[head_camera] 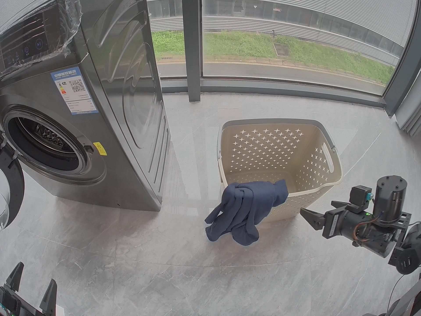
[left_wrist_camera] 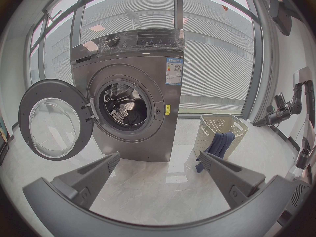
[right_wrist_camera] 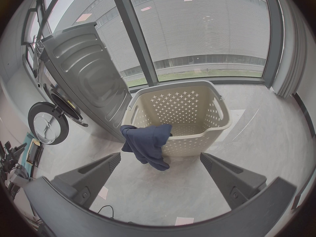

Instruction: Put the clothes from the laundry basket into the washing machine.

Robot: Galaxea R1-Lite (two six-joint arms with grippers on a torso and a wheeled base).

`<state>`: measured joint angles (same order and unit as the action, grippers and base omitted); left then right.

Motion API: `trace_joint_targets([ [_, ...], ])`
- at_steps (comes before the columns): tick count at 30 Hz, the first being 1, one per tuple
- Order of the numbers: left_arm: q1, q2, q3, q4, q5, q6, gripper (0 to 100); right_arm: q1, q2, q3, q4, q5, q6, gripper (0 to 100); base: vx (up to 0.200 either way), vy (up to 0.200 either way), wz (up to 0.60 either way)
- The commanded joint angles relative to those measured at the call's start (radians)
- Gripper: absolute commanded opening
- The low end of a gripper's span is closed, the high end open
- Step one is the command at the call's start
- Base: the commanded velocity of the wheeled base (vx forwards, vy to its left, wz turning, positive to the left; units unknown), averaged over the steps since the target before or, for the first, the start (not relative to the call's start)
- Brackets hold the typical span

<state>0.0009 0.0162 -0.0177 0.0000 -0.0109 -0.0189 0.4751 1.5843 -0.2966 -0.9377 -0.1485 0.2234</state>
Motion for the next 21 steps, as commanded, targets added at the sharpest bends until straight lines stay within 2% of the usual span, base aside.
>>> trace_joint_targets([
  [1,0.001,-0.013,0.016,0.000,0.000,-0.001,100,0.068,0.192,-0.078,-0.064,-0.051,0.031,100,0.000,0.000,0.00],
  [5,0.001,-0.013,0.018,0.000,0.000,-0.001,100,0.085,0.258,-0.108,-0.107,-0.056,0.051,100,0.000,0.000,0.00],
  [14,0.001,-0.013,0.016,0.000,0.000,-0.001,100,0.086,0.330,-0.167,-0.121,-0.057,0.051,100,0.000,0.000,0.00],
  [16,0.001,-0.013,0.016,0.000,0.000,-0.001,100,0.091,0.367,-0.193,-0.121,-0.077,0.051,100,0.000,0.000,0.00],
  [21,0.001,-0.013,0.016,0.000,0.000,-0.001,100,0.106,0.418,-0.226,-0.121,-0.079,0.051,100,0.000,0.000,0.00],
])
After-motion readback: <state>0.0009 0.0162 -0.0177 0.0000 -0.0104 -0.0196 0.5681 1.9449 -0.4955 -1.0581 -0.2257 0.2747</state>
